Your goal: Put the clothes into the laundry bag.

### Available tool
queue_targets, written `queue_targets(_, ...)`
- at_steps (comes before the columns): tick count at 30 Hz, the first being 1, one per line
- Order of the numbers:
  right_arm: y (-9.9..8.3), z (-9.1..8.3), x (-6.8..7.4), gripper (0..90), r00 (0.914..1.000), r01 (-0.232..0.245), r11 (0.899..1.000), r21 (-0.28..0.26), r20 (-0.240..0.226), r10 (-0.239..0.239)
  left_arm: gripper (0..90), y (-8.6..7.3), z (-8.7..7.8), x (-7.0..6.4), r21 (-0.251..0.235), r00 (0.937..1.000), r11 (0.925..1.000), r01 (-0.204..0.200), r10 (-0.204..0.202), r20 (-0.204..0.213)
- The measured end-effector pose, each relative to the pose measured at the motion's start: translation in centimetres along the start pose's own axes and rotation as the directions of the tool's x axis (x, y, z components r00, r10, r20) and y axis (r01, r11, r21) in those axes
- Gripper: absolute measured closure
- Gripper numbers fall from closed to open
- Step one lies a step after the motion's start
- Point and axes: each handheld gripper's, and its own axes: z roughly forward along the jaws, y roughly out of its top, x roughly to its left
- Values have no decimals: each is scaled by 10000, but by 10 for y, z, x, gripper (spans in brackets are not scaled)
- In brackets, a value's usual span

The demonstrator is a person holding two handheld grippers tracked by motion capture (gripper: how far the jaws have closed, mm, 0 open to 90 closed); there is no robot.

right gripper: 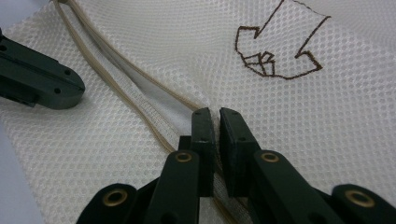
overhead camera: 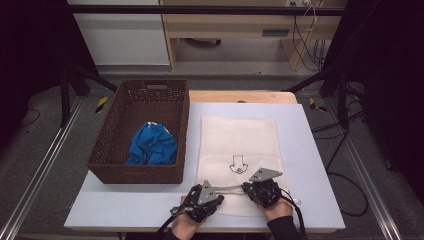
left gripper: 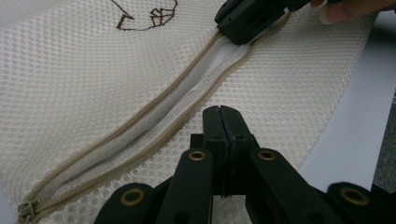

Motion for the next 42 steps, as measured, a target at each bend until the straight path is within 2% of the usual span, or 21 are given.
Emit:
queue_targets(3, 1, -2, -3, 867, 9999, -102, 9999, -36, -94, 101, 845, 1, 0, 1, 60, 10000, 10000, 6, -7, 65)
queue_targets(4, 1, -3, -3, 869, 9998, -169, 9998, -73, -117, 168, 831, 4, -2, 2, 159, 10000, 9999, -52, 53, -67)
queue_targets(7, 2, -5, -3, 871, 9999, -88, 9998, -185, -75, 86, 811, 10, -6, 2, 11, 9998, 9999, -158, 159, -151)
queue_targets(9, 6, -9, -3, 873, 10000, -80, 9994, -324, 25, 81, 727, 23, -10, 2, -258, 9977, 9988, -409, 394, -547)
queue_targets(11, 6, -10, -3, 873, 10000, -40, 9991, -416, 22, 41, 652, 28, -10, 3, -249, 9968, 9985, -481, 464, -644)
queue_targets(13, 7, -13, -4, 874, 10000, -21, 9983, -577, 43, 24, 572, 41, 0, 9, 13, 9935, 9985, -544, 543, -999)
queue_targets(16, 8, -15, -3, 877, 10000, -11, 9978, -661, 39, 13, 536, 46, 9, 12, 204, 9927, 9978, -637, 655, -1011)
queue_targets(17, 8, -15, -4, 877, 10000, 15, 9977, -680, 44, -12, 538, 48, 20, 13, 525, 9914, 9962, -691, 744, -1080)
queue_targets(19, 9, -16, -4, 878, 10000, 75, 9974, -718, 58, -71, 570, 47, 27, 13, 697, 9883, 9941, -836, 916, -1216)
queue_targets(22, 9, -16, -4, 871, 10000, -26, 9980, -625, -17, 25, 712, 45, 30, 14, 739, 9868, 9937, -840, 933, -1323)
queue_targets(24, 9, -15, -4, 821, 10000, -55, 9981, -620, -69, 51, 814, 44, 29, 15, 638, 9851, 9940, -890, 973, -1421)
queue_targets(25, 9, -15, -4, 758, 10000, 8, 9978, -658, 22, -7, 843, 44, 29, 15, 585, 9855, 9943, -887, 961, -1396)
queue_targets(26, 9, -15, -4, 758, 10000, 8, 9978, -658, 22, -7, 850, 44, 29, 15, 585, 9855, 9943, -887, 961, -1396)
queue_targets(28, 9, -15, -3, 648, 9995, -7, 9972, -742, 321, 31, 855, 45, 26, 17, 373, 9875, 9965, -743, 787, -1367)
queue_targets(29, 8, -14, -3, 602, 9993, -17, 9975, -712, 366, 43, 856, 47, 21, 19, 70, 9901, 9984, -565, 570, -1281)
queue_targets(30, 8, -14, -3, 602, 9993, -17, 9975, -712, 366, 43, 856, 47, 21, 19, 70, 9901, 9984, -565, 570, -1281)
queue_targets(31, 8, -13, -2, 587, 9983, 19, 9980, -626, 577, 18, 855, 48, 16, 19, -261, 9919, 9984, -508, 473, -1182)
queue_targets(33, 8, -12, -1, 587, 9978, 29, 9983, -574, 669, 10, 853, 49, 15, 19, -320, 9910, 9978, -585, 542, -1225)
queue_targets(36, 10, -11, -3, 686, 9952, -76, 9991, -411, 976, 115, 845, 48, 14, 17, -403, 9913, 9974, -598, 546, -1198)
queue_targets(40, 12, -9, -5, 754, 9944, -387, 9988, -297, 975, 414, 841, 45, 18, 17, -336, 9930, 9980, -527, 488, -1080)
queue_targets(42, 13, -7, -5, 763, 9941, -323, 9992, -218, 1030, 343, 841, 44, 18, 18, -370, 9945, 9985, -414, 376, -976)
